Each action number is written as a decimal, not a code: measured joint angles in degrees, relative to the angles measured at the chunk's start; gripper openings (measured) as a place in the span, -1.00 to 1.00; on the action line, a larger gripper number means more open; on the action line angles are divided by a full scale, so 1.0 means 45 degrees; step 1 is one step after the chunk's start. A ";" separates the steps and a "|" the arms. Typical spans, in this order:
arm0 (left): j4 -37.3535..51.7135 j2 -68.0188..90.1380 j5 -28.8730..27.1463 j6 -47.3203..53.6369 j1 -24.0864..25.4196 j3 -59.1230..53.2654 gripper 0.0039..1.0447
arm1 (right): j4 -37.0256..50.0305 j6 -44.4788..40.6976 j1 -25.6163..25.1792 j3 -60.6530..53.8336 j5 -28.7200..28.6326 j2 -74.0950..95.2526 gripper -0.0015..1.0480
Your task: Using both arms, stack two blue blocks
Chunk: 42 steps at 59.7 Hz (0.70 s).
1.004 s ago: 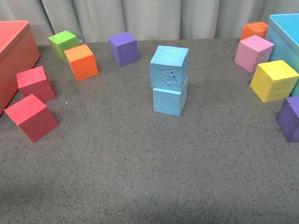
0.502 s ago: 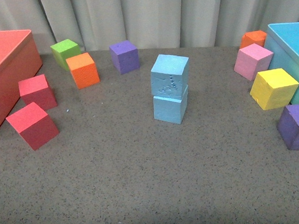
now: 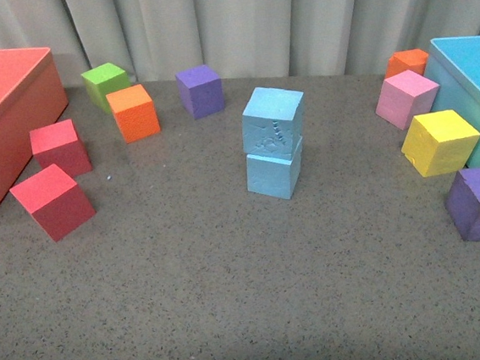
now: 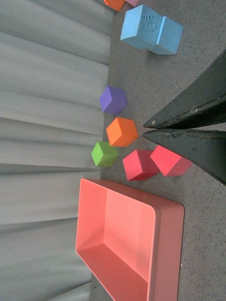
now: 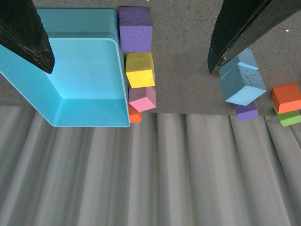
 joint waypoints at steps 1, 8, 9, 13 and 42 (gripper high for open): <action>-0.0049 -0.0049 0.0000 0.0000 0.0000 0.0000 -0.93 | 0.0000 0.0000 0.0000 0.0000 0.0000 0.0000 0.81; -0.0675 -0.0680 0.0000 0.0000 0.0000 0.0000 -0.93 | 0.0000 0.0000 0.0000 0.0000 0.0000 0.0000 0.81; -0.0753 -0.0758 0.0000 0.0000 0.0000 0.0000 -0.93 | 0.0000 0.0000 0.0000 0.0000 0.0000 0.0000 0.81; -0.1025 -0.1030 0.0000 0.0000 0.0000 0.0000 -0.93 | 0.0000 0.0000 0.0000 0.0000 0.0000 0.0000 0.81; -0.4051 -0.3959 0.0019 0.0010 0.0000 0.0005 -0.93 | 0.0000 0.0000 0.0000 0.0000 0.0000 0.0000 0.81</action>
